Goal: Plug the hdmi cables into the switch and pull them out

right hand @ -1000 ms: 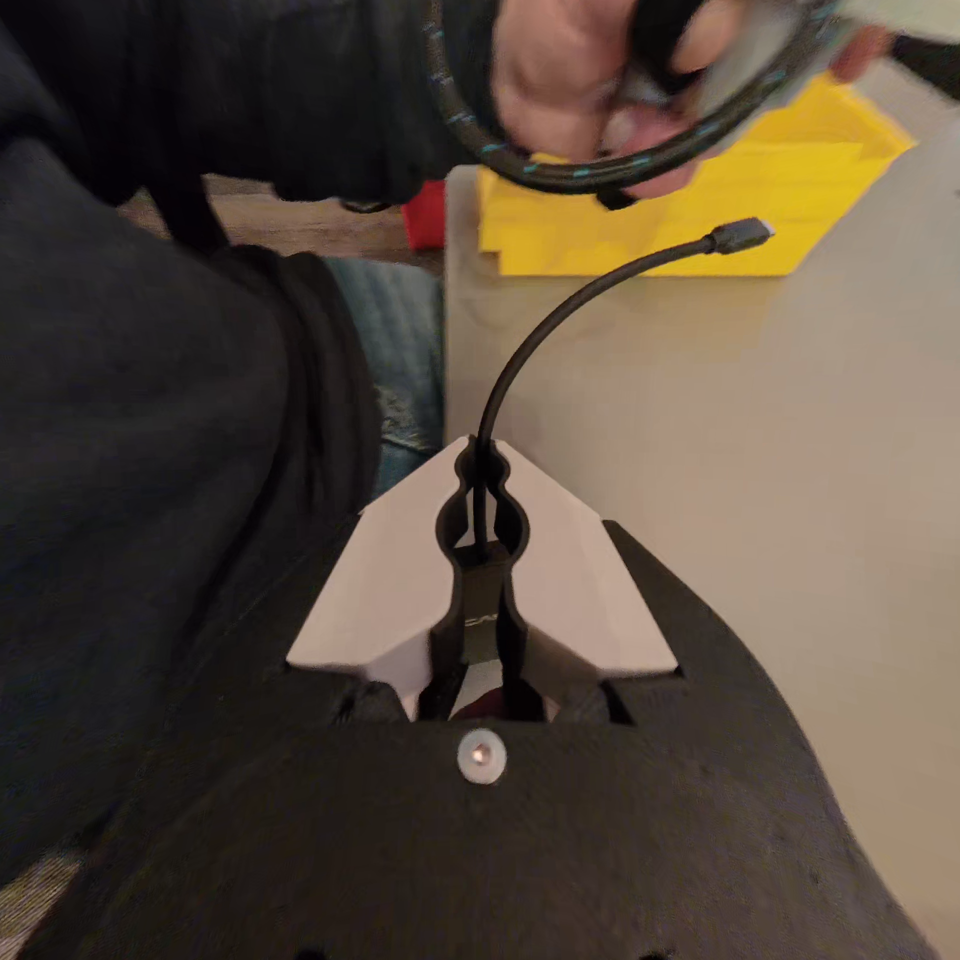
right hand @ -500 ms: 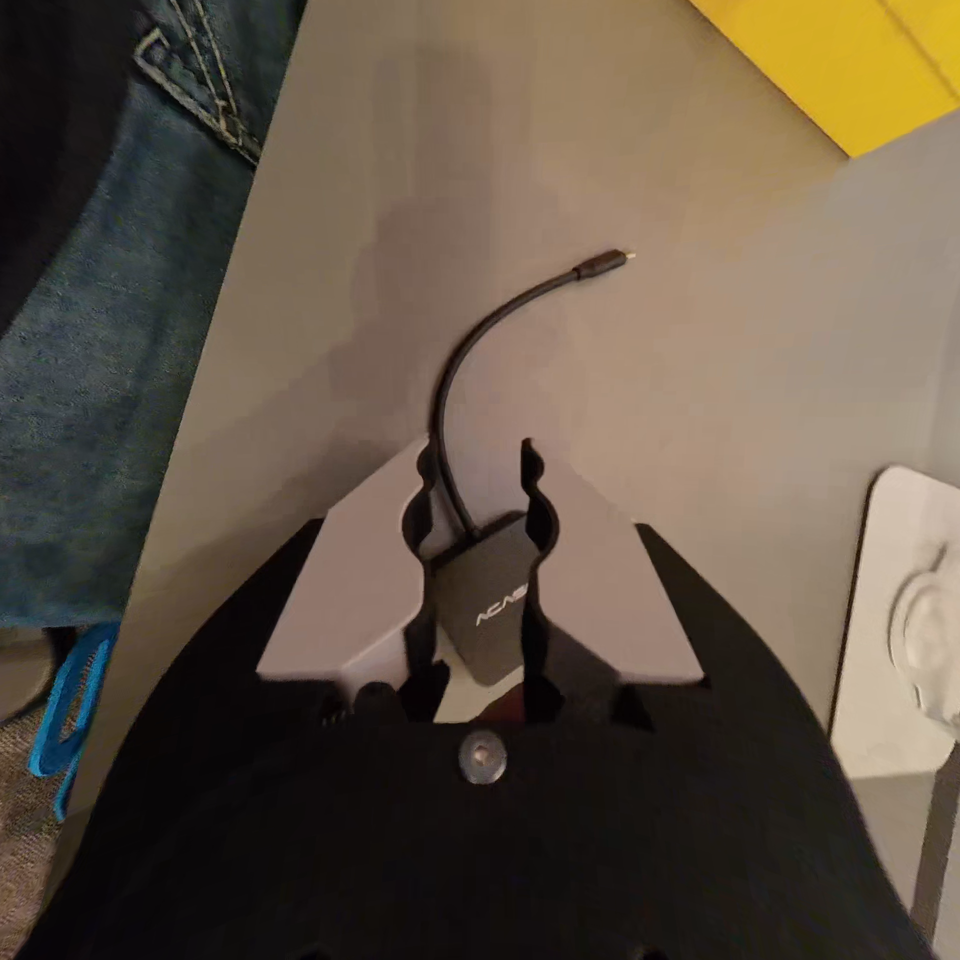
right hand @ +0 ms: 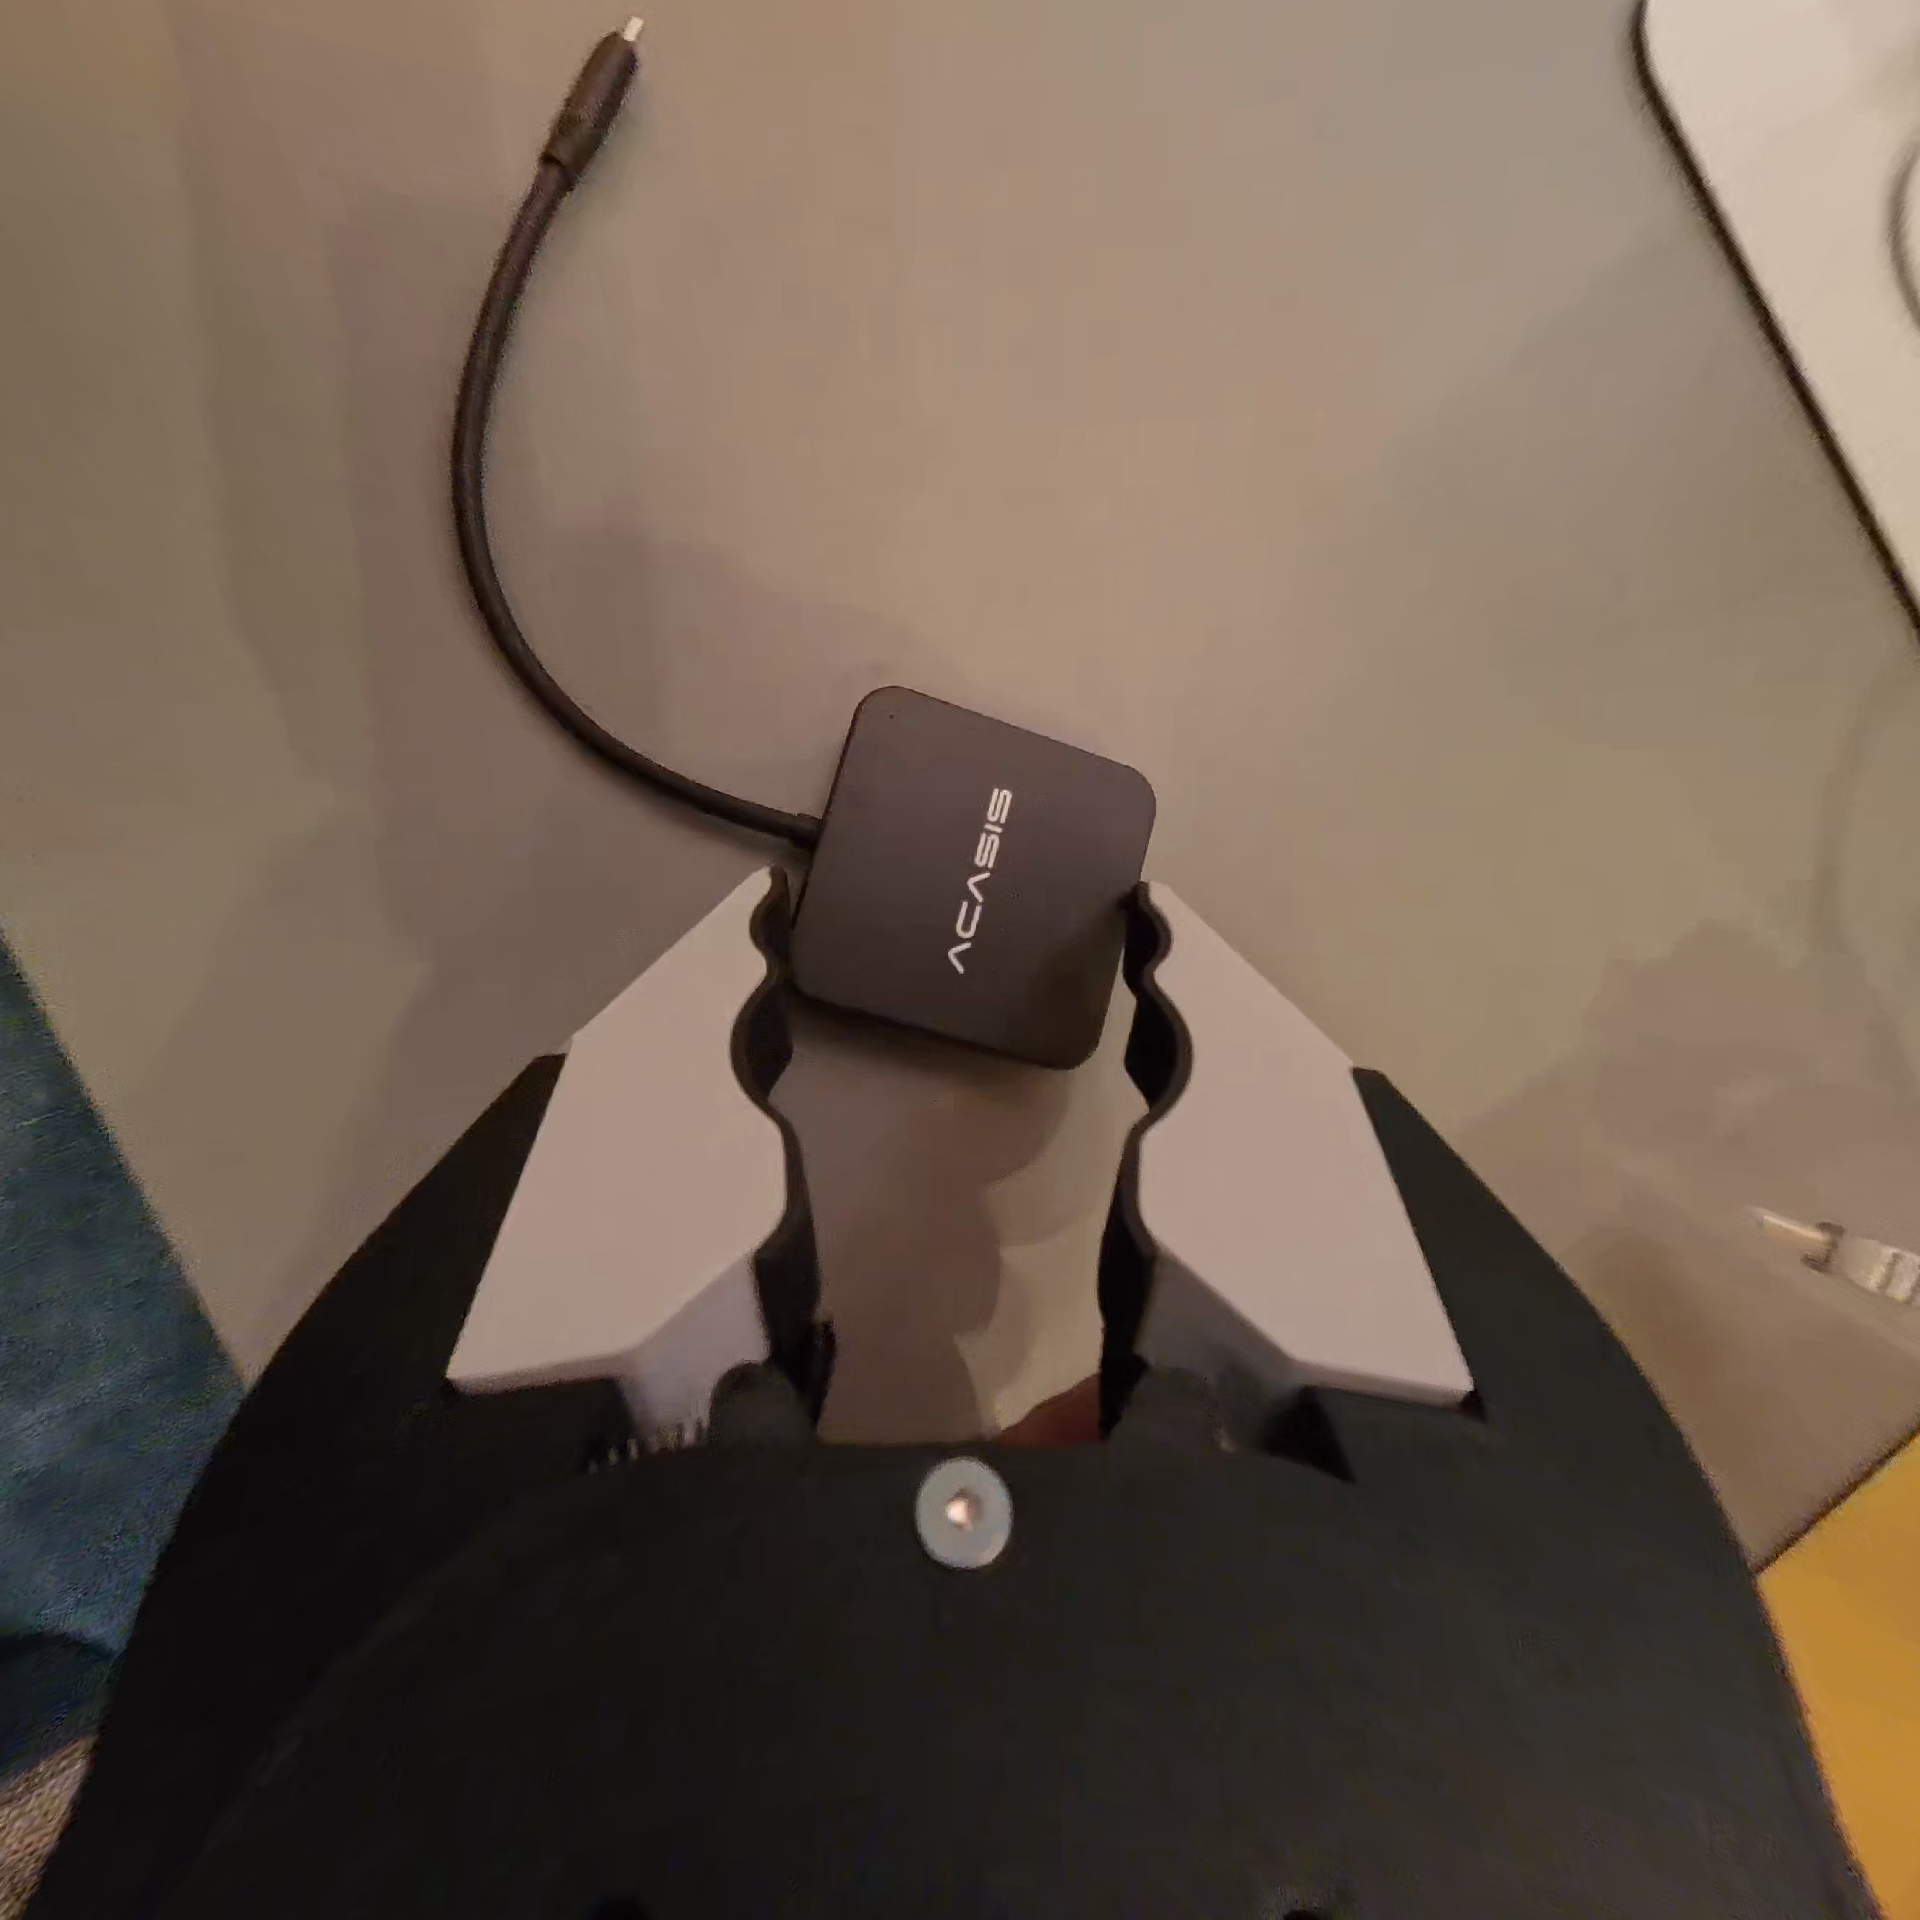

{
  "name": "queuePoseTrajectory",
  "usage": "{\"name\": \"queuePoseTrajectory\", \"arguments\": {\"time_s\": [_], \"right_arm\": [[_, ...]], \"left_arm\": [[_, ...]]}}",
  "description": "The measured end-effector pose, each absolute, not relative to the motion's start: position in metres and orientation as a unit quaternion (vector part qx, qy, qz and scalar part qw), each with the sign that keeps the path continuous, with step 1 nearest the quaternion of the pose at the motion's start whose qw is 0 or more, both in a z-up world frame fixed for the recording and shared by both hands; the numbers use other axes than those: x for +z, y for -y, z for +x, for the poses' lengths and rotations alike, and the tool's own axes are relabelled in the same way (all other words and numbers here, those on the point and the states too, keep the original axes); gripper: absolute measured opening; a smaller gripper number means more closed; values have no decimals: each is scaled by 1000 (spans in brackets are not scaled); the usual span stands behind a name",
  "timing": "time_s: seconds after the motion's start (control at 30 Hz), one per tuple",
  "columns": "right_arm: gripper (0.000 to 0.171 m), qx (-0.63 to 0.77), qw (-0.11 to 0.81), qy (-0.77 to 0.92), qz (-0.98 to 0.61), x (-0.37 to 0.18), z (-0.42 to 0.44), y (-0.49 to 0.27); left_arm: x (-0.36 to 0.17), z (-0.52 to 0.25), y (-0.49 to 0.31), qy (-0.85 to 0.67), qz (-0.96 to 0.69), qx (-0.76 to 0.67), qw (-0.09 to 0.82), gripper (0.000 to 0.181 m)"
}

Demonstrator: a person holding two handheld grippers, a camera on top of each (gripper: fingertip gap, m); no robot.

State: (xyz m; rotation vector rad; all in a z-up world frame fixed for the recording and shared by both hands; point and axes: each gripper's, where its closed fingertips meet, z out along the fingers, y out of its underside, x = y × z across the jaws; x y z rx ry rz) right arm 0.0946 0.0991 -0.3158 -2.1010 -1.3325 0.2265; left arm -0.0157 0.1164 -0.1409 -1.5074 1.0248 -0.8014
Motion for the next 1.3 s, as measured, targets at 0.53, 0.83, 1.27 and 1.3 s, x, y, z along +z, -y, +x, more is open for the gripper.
{"name": "queuePoseTrajectory", "arguments": {"time_s": [0.53,0.83,1.27,1.3], "right_arm": [[101,67,348,471,-807,-313,106,-156],[65,178,341,449,-806,-321,91,-175],[64,312,436,486,-690,-271,56,-157],[64,329,439,491,-677,-267,53,-153]], "left_arm": [[-156,-17,-121,-433,-647,-337,529,20],[-157,-18,-121,-434,-647,-341,526,20],[-166,-14,-124,-436,-658,-330,517,19],[-168,-13,-123,-440,-658,-329,515,19]]}}
